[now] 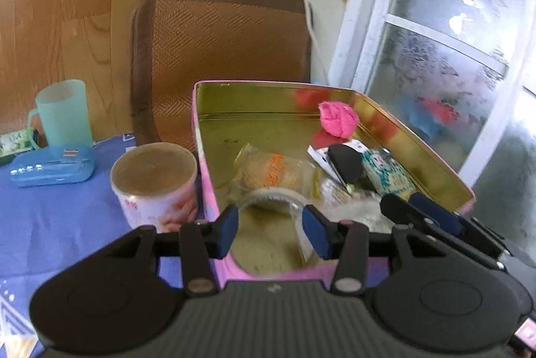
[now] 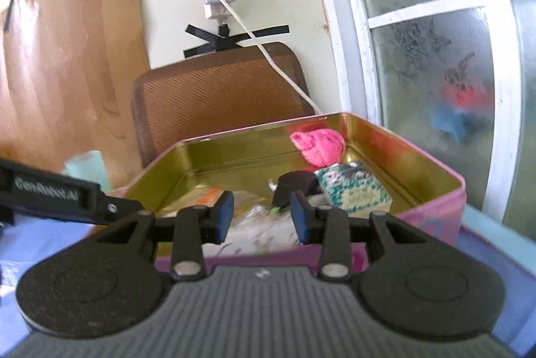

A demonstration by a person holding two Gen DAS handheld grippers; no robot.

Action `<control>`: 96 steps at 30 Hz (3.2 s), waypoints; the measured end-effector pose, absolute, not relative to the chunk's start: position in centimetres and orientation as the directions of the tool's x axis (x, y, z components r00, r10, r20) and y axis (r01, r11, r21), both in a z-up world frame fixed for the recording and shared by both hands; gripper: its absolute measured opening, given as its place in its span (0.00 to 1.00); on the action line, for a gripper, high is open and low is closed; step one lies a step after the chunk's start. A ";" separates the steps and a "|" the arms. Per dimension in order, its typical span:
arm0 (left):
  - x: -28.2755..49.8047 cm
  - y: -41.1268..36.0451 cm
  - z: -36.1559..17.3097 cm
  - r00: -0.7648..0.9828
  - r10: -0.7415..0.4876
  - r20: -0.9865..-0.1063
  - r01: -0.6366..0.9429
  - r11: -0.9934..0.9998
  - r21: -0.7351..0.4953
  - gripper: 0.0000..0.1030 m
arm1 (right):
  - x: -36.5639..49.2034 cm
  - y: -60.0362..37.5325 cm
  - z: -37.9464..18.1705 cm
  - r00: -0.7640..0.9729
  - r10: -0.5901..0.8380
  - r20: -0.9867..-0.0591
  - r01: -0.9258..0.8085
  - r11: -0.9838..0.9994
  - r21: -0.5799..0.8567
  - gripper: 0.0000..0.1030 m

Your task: Organize soft objects

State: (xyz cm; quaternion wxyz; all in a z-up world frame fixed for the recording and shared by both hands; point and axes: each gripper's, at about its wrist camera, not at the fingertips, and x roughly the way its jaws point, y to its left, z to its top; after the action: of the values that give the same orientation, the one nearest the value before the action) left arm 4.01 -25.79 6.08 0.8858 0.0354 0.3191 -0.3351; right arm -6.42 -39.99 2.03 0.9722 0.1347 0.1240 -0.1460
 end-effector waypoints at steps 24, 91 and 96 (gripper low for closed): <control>-3.3 -17.8 4.0 0.630 -0.467 -0.620 0.571 0.820 -0.038 0.66 | -10.6 -33.6 2.9 0.944 -0.072 -0.323 0.192 0.913 0.359 0.46; -5.6 -14.5 0.5 0.725 -0.517 -0.456 0.605 0.794 0.062 0.95 | -18.7 -30.2 2.6 0.919 -0.084 -0.385 0.253 0.875 0.412 0.53; -6.1 -14.3 0.6 0.719 -0.539 -0.438 0.622 0.780 0.062 0.97 | -18.9 -29.8 2.7 0.920 -0.094 -0.380 0.257 0.877 0.405 0.54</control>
State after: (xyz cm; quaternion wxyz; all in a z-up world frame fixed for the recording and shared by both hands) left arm -6.08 -14.33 0.64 0.9215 0.1031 0.2025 -0.3151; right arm -18.87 -29.83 2.75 0.9526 0.2298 0.1770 -0.0921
